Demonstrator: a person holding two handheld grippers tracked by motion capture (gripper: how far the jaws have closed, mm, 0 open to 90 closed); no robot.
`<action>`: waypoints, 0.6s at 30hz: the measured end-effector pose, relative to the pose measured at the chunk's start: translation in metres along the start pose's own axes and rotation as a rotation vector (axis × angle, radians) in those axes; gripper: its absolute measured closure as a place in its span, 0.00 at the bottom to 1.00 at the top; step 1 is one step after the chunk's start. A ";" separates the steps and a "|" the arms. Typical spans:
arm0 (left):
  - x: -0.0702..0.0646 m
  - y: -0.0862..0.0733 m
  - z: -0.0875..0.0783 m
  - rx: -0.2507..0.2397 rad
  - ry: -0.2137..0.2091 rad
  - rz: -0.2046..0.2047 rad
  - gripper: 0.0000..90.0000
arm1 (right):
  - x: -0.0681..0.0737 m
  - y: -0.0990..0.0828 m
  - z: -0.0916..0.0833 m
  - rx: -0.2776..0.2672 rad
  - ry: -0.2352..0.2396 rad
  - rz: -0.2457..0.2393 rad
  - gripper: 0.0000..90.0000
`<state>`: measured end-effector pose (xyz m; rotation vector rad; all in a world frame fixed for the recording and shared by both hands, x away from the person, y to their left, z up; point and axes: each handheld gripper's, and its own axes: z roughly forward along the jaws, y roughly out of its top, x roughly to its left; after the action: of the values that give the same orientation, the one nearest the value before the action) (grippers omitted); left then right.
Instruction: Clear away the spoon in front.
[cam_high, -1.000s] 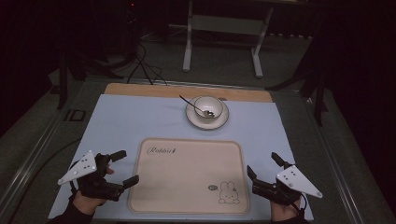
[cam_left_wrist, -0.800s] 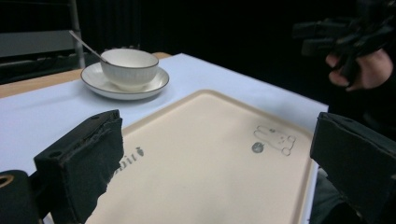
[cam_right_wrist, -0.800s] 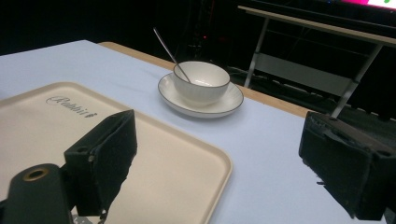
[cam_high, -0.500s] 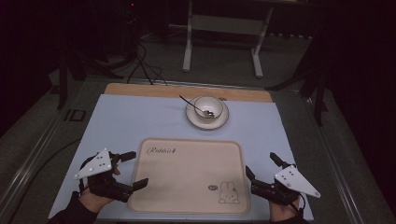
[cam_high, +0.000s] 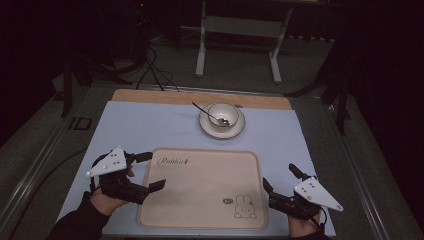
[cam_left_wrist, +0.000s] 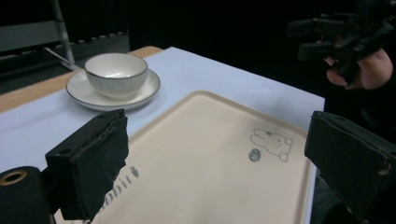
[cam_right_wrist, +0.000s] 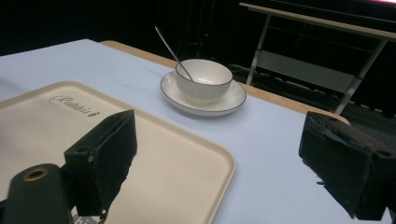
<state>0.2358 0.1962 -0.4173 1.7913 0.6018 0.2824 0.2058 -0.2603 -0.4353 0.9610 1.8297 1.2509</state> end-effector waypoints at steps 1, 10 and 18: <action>0.000 0.002 0.001 0.002 0.006 0.005 0.07 | 0.000 0.000 0.000 -0.001 0.000 -0.001 0.13; 0.009 0.024 0.021 -0.011 -0.005 0.011 0.11 | -0.001 0.000 -0.001 -0.006 -0.004 0.000 0.13; 0.021 0.038 0.034 -0.018 -0.009 -0.006 0.11 | -0.001 0.000 -0.001 -0.007 -0.001 -0.005 0.13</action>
<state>0.2800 0.1714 -0.3938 1.7721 0.5958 0.2745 0.2055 -0.2615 -0.4346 0.9527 1.8243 1.2536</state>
